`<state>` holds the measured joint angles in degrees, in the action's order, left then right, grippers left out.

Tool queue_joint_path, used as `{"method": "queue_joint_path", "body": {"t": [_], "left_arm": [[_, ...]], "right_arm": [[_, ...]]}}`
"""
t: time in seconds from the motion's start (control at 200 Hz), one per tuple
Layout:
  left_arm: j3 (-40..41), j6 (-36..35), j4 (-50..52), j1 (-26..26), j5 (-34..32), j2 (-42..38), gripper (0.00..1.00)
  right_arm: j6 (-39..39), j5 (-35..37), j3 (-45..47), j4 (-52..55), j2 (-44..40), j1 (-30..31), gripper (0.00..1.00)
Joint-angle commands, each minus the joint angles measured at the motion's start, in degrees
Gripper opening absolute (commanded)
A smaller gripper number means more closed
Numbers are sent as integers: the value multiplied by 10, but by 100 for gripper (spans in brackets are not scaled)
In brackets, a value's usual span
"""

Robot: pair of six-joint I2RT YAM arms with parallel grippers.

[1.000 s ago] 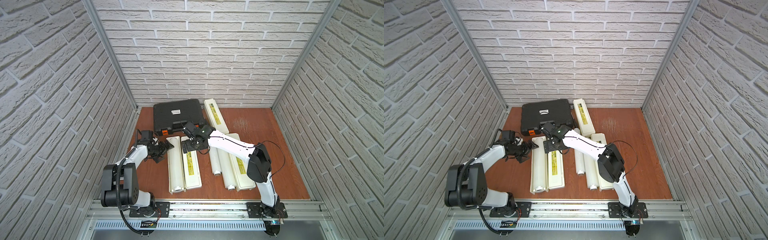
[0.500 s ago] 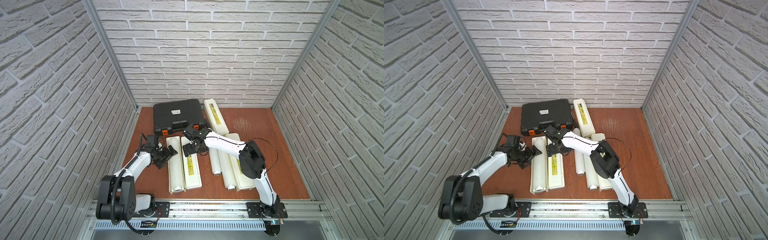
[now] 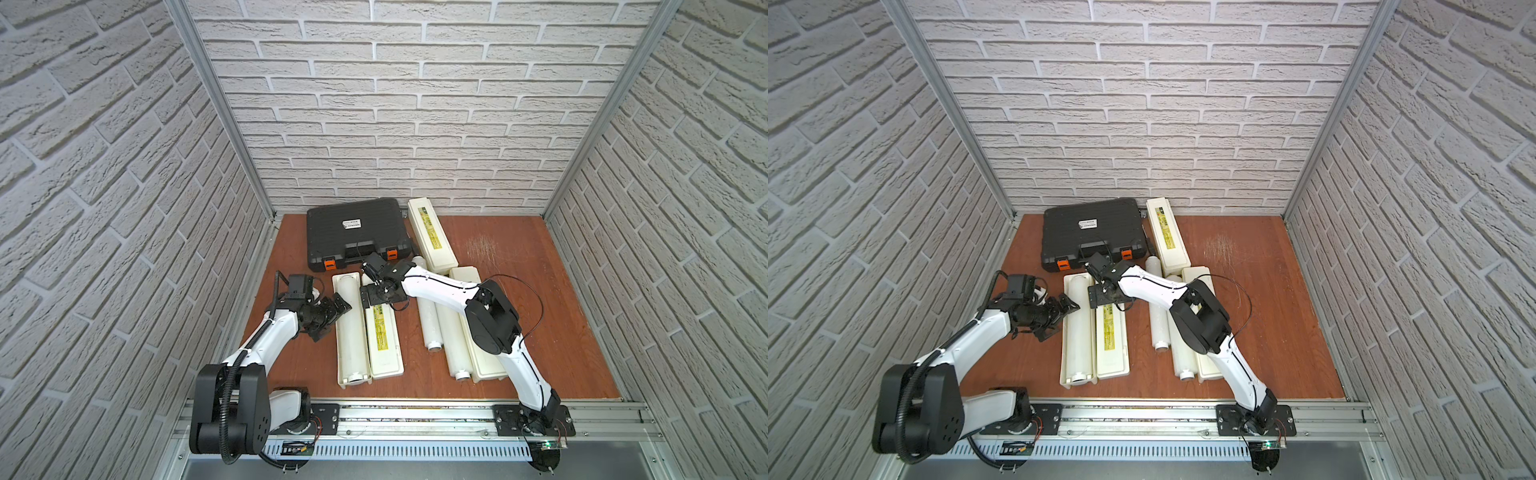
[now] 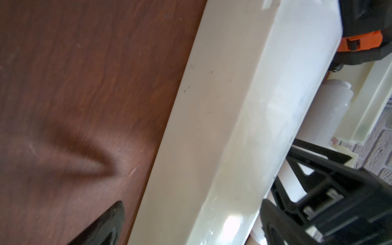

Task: Put plastic wrap rolls into dispensers
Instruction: Pick up the lid from the center of the board.

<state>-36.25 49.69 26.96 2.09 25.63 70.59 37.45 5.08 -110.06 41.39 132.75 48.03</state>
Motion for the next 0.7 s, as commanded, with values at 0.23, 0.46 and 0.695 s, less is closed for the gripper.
{"method": "queue_joint_path", "body": {"t": [0.23, 0.46, 0.695], "left_arm": [[26, 8, -28, -5, 19, 15, 98], [70, 76, -113, 16, 30, -2, 98], [113, 153, -215, 38, 30, -8, 98]], "right_arm": [[-17, 124, -94, 118, 75, 8, 100], [-27, 63, -68, 110, 76, -25, 95], [-62, 84, -54, 100, 7, -38, 77]]}}
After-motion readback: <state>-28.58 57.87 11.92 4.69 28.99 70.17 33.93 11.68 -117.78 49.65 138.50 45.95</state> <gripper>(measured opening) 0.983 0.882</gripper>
